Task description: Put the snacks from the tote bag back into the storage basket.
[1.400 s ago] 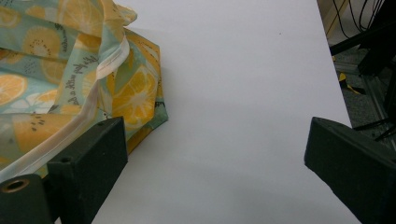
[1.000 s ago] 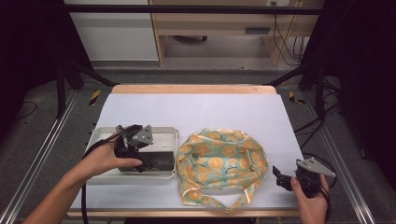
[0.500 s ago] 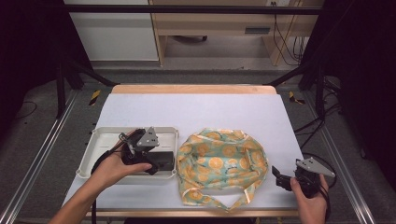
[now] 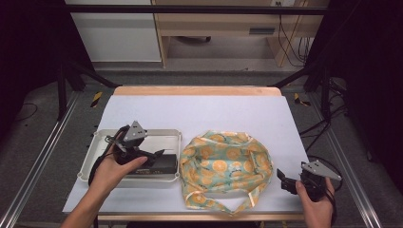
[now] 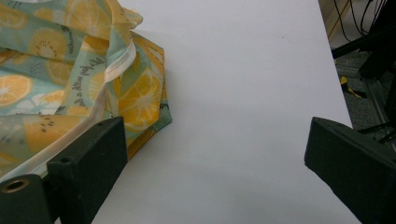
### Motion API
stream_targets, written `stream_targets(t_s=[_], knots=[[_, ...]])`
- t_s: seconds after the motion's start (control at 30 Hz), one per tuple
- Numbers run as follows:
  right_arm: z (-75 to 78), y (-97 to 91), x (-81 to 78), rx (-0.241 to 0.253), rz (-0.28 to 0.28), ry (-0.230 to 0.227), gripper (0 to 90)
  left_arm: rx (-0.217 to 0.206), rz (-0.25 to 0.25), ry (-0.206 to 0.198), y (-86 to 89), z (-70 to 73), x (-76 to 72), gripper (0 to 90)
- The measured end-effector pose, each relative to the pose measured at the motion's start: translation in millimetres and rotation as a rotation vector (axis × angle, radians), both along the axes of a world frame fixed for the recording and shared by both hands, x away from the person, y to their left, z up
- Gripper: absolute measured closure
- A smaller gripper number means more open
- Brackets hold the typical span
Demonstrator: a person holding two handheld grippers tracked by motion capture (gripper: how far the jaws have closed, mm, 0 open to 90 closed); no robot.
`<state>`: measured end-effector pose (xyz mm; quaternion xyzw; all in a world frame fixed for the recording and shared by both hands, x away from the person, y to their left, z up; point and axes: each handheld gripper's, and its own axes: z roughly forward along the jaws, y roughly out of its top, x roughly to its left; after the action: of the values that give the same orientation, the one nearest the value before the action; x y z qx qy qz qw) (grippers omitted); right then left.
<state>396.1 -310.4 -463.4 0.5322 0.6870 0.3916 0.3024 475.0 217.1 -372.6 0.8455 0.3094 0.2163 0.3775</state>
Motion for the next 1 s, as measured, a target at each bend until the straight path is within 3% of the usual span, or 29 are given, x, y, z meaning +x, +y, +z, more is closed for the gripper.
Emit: stream_targets(t_s=[0.33, 0.5, 0.8, 1.0], knots=[[-0.3, 0.3, 0.0, -0.005, 0.002, 0.000, 6.6, -0.037, 0.123, -0.027, 39.6, -8.7, -1.6, 7.7], [-0.2, 0.9, -0.1, 0.001, 0.003, 0.006, 6.6, -0.073, 0.179, -0.018, 58.3, -15.5, -1.9, 7.3], [0.0, 0.4, 0.2, 0.001, 0.002, 0.002, 6.6, -0.092, 0.225, -0.023, 76.1, -20.7, -3.9, 6.0], [0.4, -1.2, -0.4, 0.006, -0.002, -0.002, 6.6, -0.126, 0.288, -0.010, 91.8, -29.6, -4.4, 5.9]])
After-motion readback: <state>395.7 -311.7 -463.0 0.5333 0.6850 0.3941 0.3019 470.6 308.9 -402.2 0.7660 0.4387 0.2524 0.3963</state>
